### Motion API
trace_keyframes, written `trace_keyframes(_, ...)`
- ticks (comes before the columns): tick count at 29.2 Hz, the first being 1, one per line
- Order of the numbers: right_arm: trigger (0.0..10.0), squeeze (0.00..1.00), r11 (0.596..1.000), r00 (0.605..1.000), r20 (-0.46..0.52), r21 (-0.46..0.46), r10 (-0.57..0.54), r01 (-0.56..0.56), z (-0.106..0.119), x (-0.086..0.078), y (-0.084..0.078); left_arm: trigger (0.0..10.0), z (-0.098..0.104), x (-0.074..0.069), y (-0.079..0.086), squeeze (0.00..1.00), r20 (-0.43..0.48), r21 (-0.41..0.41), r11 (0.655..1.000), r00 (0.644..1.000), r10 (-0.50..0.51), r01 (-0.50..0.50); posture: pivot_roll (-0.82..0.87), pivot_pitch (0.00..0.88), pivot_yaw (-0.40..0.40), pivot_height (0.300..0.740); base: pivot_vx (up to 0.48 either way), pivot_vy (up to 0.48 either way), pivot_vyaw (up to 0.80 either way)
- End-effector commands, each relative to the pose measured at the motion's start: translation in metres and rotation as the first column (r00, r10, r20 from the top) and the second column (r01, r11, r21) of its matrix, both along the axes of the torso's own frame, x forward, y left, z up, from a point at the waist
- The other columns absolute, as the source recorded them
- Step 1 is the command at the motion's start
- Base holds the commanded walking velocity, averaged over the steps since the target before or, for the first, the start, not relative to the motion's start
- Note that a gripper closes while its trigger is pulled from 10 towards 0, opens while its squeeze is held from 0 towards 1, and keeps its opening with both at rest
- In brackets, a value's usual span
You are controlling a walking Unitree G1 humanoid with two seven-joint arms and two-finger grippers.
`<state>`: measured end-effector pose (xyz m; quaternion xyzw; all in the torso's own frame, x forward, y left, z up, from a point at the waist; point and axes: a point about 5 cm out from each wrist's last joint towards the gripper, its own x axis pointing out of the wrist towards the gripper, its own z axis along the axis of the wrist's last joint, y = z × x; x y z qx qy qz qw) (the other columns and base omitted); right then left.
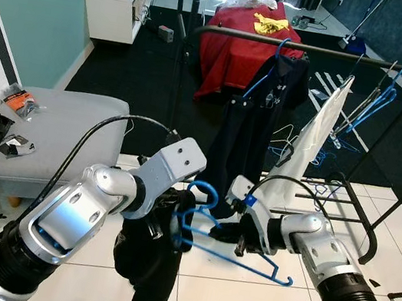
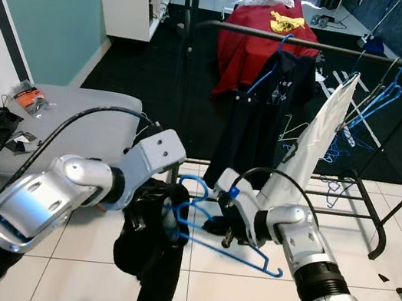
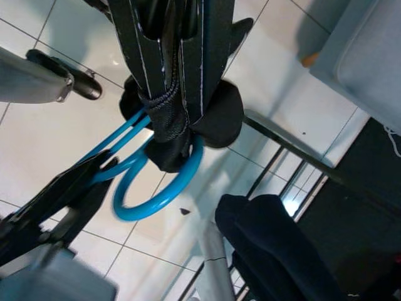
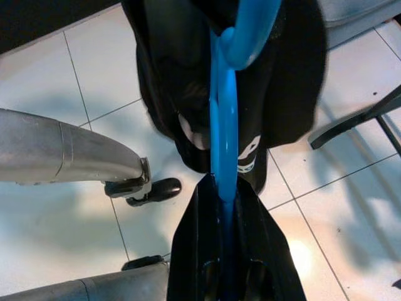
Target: Hang hanger
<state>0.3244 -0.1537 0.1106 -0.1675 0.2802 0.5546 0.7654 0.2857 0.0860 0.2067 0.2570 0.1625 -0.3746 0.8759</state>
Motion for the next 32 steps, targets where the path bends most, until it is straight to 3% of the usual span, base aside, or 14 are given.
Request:
trace_keyframes(1,10.0,0.00,1.000,1.000,-0.021,-0.002,0.003,-0.003,-0.004,0.000,0.003,10.0,0.008,-0.002,-0.004,0.00,0.008,-0.031,0.999,1.000,-0.018,0.018,0.01,0.032,-0.009,0.740,0.000,0.000,0.00)
trace_keyframes(13,10.0,0.00,0.994,0.979,-0.171,-0.002,-0.112,0.114,-0.044,-0.009,0.006,10.0,0.019,-0.004,-0.008,0.00,0.009,-0.097,0.995,1.000,-0.028,0.029,0.02,0.020,-0.013,0.740,0.000,0.000,0.00)
trace_keyframes(14,10.0,0.00,0.978,0.951,-0.229,-0.038,-0.207,0.203,-0.065,-0.018,-0.002,10.0,0.021,-0.004,-0.008,0.00,0.012,-0.105,0.994,1.000,-0.029,0.030,0.02,0.015,-0.015,0.740,0.000,0.000,0.00)
trace_keyframes(16,10.0,0.00,0.978,0.951,-0.229,-0.038,-0.207,0.203,-0.065,-0.018,-0.002,10.0,0.021,-0.004,-0.008,0.00,0.012,-0.105,0.994,1.000,-0.029,0.030,0.02,0.015,-0.015,0.740,0.000,0.000,0.00)
trace_keyframes(18,10.0,0.00,0.953,0.915,-0.265,-0.073,-0.303,0.294,-0.081,-0.026,-0.010,10.0,0.022,-0.004,-0.008,0.00,0.014,-0.107,0.994,0.999,-0.029,0.030,0.02,0.014,-0.015,0.740,0.000,0.000,0.00)
trace_keyframes(19,10.0,0.00,0.920,0.878,-0.277,-0.091,-0.392,0.382,-0.089,-0.030,-0.018,10.0,0.021,-0.003,-0.006,0.00,0.016,-0.103,0.994,1.000,-0.023,0.024,0.02,0.012,-0.014,0.740,0.000,0.000,0.00)
trace_keyframes(21,10.0,0.00,0.920,0.878,-0.277,-0.091,-0.392,0.382,-0.089,-0.030,-0.018,10.0,0.021,-0.003,-0.006,0.00,0.016,-0.103,0.994,1.000,-0.023,0.024,0.02,0.012,-0.014,0.740,0.000,0.000,0.00)
trace_keyframes(24,10.0,0.00,0.770,0.724,-0.322,-0.026,-0.611,0.638,-0.092,-0.028,-0.035,10.0,0.018,0.002,0.003,0.00,0.029,-0.078,0.997,0.999,0.025,-0.022,0.01,0.008,-0.014,0.740,0.000,0.000,0.00)
trace_keyframes(25,10.0,0.00,0.770,0.724,-0.322,-0.026,-0.611,0.638,-0.092,-0.028,-0.035,10.0,0.018,0.002,0.003,0.00,0.029,-0.078,0.997,0.999,0.025,-0.022,0.01,0.008,-0.014,0.740,0.000,0.000,0.00)
trace_keyframes(26,10.0,0.00,0.730,0.685,-0.342,-0.007,-0.644,0.683,-0.094,-0.029,-0.038,10.0,0.016,0.005,0.005,0.00,0.042,-0.060,0.997,0.998,0.048,-0.045,0.01,0.007,-0.018,0.740,0.000,0.000,0.00)
trace_keyframes(28,10.0,0.00,0.730,0.685,-0.342,-0.007,-0.644,0.683,-0.094,-0.029,-0.038,10.0,0.016,0.005,0.005,0.00,0.042,-0.060,0.997,0.998,0.048,-0.045,0.01,0.007,-0.018,0.740,0.000,0.000,0.00)
trace_keyframes(29,10.0,0.00,0.680,0.639,-0.356,0.014,-0.681,0.733,-0.095,-0.029,-0.041,10.0,0.015,0.007,0.008,0.00,0.052,-0.045,0.997,0.996,0.071,-0.069,0.01,0.007,-0.020,0.740,0.000,0.000,0.00)
trace_keyframes(30,10.0,0.00,0.680,0.639,-0.356,0.014,-0.681,0.733,-0.095,-0.029,-0.041,10.0,0.015,0.007,0.008,0.00,0.052,-0.045,0.997,0.996,0.071,-0.069,0.01,0.007,-0.020,0.740,0.000,0.000,0.00)
trace_keyframes(32,10.0,0.00,0.497,0.487,-0.423,0.095,-0.764,0.862,-0.093,-0.024,-0.048,10.0,0.013,0.012,0.014,0.00,0.068,-0.013,0.993,0.991,0.115,-0.115,0.01,0.012,-0.024,0.740,0.000,0.000,0.00)
